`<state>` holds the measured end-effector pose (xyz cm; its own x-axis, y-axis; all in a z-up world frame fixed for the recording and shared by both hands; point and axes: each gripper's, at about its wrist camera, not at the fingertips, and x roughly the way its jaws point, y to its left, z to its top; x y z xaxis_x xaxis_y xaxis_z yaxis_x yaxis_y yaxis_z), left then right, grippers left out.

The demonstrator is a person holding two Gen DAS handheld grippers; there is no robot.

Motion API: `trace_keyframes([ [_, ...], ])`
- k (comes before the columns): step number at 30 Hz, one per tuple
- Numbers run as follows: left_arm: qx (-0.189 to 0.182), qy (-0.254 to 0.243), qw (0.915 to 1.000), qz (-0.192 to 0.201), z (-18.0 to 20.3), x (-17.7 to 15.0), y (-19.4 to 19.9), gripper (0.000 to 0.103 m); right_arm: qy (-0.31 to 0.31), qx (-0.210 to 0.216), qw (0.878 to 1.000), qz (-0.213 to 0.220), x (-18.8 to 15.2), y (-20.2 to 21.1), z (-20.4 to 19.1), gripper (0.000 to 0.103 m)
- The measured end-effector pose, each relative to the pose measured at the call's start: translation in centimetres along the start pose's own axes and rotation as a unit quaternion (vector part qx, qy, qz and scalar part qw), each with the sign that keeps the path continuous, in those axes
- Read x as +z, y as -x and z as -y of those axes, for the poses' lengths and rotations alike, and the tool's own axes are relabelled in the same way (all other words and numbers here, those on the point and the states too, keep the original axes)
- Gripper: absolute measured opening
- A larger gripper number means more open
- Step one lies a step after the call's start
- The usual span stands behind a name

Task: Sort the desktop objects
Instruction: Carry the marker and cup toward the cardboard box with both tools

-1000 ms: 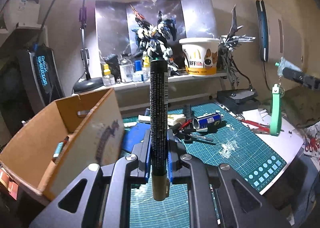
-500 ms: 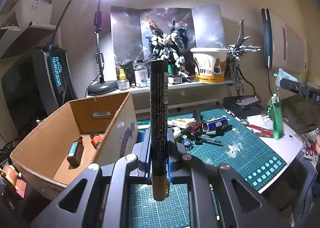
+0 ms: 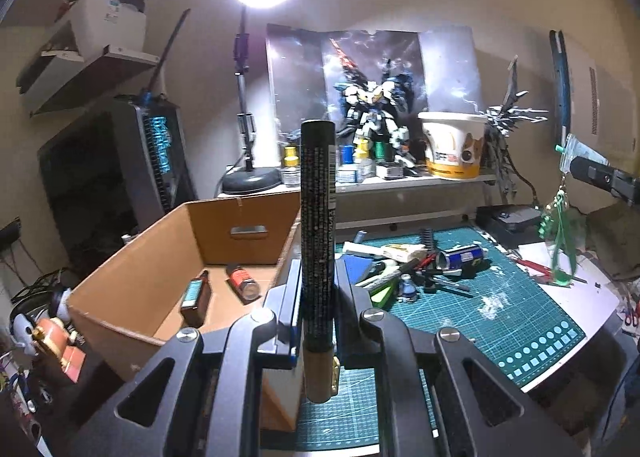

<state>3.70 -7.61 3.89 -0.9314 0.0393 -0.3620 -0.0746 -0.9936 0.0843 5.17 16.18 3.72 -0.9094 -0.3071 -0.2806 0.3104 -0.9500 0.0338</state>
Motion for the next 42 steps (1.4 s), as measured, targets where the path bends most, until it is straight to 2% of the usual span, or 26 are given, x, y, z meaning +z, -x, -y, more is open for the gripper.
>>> trace_keyframes([
  [19, 0.077, 0.03, 0.9966, 0.001, -4.6, -0.9, 3.5, 0.013, 0.043, 0.079, 0.996, -0.017, 0.1, -3.6, -7.2, 0.027],
  [28, 0.124, 0.045, 0.9912, -0.009, -7.0, -1.8, 5.0, 0.013, 0.07, 0.114, 0.991, -0.023, 0.1, -5.1, -11.4, 0.027],
  [42, 0.18, 0.07, 0.981, -0.021, -9.9, -3.2, 7.6, 0.013, 0.086, 0.171, 0.981, -0.026, 0.5, -6.4, -15.1, 0.027],
])
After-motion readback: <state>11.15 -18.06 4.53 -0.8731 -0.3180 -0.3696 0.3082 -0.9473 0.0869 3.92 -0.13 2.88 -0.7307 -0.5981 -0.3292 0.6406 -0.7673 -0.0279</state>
